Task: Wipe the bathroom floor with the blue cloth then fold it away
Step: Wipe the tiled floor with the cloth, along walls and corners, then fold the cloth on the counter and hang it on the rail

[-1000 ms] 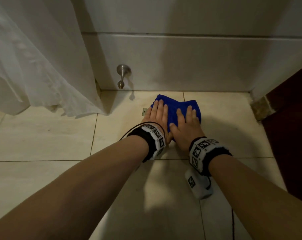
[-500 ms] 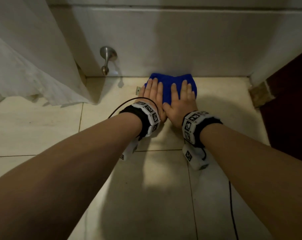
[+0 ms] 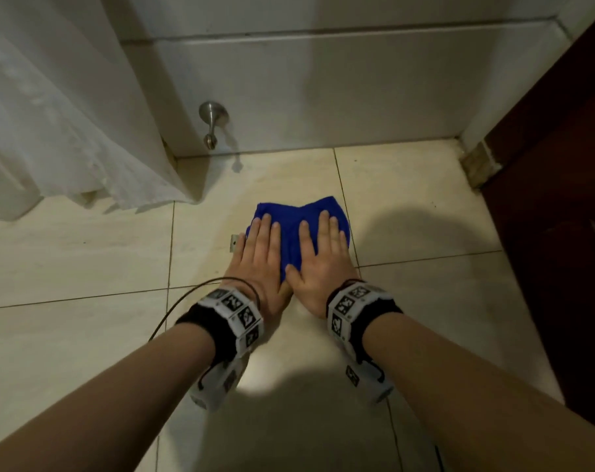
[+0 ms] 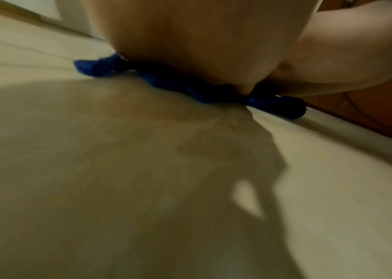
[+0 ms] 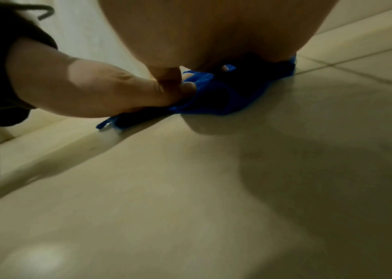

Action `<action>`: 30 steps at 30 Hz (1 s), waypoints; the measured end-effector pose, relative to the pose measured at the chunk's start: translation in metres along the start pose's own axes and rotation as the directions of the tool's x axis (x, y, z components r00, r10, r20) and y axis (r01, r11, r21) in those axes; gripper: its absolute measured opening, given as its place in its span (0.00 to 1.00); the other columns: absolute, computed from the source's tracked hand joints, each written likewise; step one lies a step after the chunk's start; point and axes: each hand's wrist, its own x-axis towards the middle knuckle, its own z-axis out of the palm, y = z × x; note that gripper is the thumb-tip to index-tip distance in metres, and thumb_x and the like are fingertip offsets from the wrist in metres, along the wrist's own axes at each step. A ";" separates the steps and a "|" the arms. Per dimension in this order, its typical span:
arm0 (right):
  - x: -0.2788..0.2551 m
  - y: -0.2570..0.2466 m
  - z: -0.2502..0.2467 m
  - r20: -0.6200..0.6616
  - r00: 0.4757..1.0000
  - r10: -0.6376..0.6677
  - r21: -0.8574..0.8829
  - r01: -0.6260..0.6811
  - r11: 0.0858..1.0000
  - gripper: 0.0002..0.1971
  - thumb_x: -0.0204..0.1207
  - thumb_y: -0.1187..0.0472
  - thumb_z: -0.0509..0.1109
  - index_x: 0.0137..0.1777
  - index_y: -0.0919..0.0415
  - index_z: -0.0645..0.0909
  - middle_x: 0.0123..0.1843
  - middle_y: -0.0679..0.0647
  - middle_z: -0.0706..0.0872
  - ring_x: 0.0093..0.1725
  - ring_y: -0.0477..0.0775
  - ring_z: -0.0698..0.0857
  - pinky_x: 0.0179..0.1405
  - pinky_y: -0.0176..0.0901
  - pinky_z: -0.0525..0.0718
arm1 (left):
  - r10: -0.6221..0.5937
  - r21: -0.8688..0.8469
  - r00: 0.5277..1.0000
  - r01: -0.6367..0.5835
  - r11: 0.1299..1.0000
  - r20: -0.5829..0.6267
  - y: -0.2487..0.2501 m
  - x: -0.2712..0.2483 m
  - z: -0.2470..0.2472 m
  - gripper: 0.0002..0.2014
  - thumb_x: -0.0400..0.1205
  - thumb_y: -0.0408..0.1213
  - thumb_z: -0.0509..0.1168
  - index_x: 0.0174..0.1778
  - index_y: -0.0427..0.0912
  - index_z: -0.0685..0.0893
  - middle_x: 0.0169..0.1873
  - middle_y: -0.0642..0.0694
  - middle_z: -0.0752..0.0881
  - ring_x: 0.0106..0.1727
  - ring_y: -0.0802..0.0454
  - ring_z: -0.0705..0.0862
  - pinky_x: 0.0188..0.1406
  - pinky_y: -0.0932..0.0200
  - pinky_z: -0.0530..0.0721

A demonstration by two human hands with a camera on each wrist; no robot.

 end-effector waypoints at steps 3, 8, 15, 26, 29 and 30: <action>-0.028 -0.016 0.011 -0.022 0.999 -0.025 0.029 0.025 0.999 0.40 0.84 0.43 0.53 0.86 0.62 0.37 0.85 0.68 0.30 0.85 0.67 0.33 0.84 0.59 0.37 | 0.003 -0.022 1.000 -0.003 1.000 0.025 -0.003 -0.033 0.013 0.44 0.72 0.60 0.24 0.80 0.35 0.25 0.79 0.38 0.22 0.81 0.42 0.25 0.82 0.44 0.31; -0.047 -0.025 0.015 -0.106 0.994 -0.023 0.040 0.027 0.999 0.32 0.82 0.49 0.57 0.83 0.62 0.61 0.85 0.69 0.56 0.83 0.69 0.59 0.81 0.63 0.61 | 0.028 -0.104 0.999 -0.030 0.994 -0.016 -0.008 -0.056 0.022 0.45 0.75 0.64 0.26 0.82 0.37 0.30 0.82 0.39 0.27 0.83 0.45 0.28 0.82 0.48 0.31; -0.004 0.012 -0.037 -0.228 0.962 0.152 0.329 -0.071 0.942 0.17 0.82 0.63 0.61 0.70 0.58 0.77 0.64 0.56 0.75 0.55 0.56 0.80 0.53 0.48 0.82 | -0.062 -0.423 0.934 -0.100 0.901 -0.353 -0.031 -0.032 -0.016 0.22 0.81 0.45 0.60 0.69 0.41 0.80 0.66 0.41 0.78 0.65 0.41 0.78 0.65 0.48 0.77; 0.017 0.023 -0.030 -0.125 0.962 0.241 0.358 -0.182 0.916 0.08 0.79 0.58 0.68 0.57 0.55 0.78 0.55 0.53 0.79 0.46 0.51 0.78 0.42 0.42 0.76 | -0.072 -0.311 0.980 0.012 0.950 -0.183 -0.044 0.016 -0.039 0.12 0.79 0.39 0.69 0.58 0.46 0.84 0.56 0.42 0.78 0.62 0.41 0.74 0.62 0.48 0.75; 0.021 0.021 -0.029 -0.135 0.958 0.255 0.458 -0.168 0.873 0.06 0.76 0.59 0.69 0.50 0.53 0.77 0.52 0.49 0.75 0.41 0.47 0.76 0.34 0.36 0.71 | -0.072 -0.355 0.980 0.001 0.935 -0.187 -0.048 0.018 -0.036 0.09 0.76 0.37 0.70 0.51 0.45 0.83 0.51 0.44 0.77 0.58 0.41 0.75 0.58 0.47 0.75; 0.021 0.022 -0.028 -0.143 0.955 0.259 0.491 -0.158 0.857 0.06 0.75 0.59 0.69 0.49 0.52 0.77 0.51 0.47 0.74 0.41 0.45 0.76 0.33 0.33 0.70 | -0.072 -0.381 0.978 -0.008 0.925 -0.195 -0.048 0.017 -0.035 0.08 0.76 0.36 0.70 0.50 0.44 0.83 0.49 0.45 0.76 0.56 0.42 0.75 0.55 0.48 0.75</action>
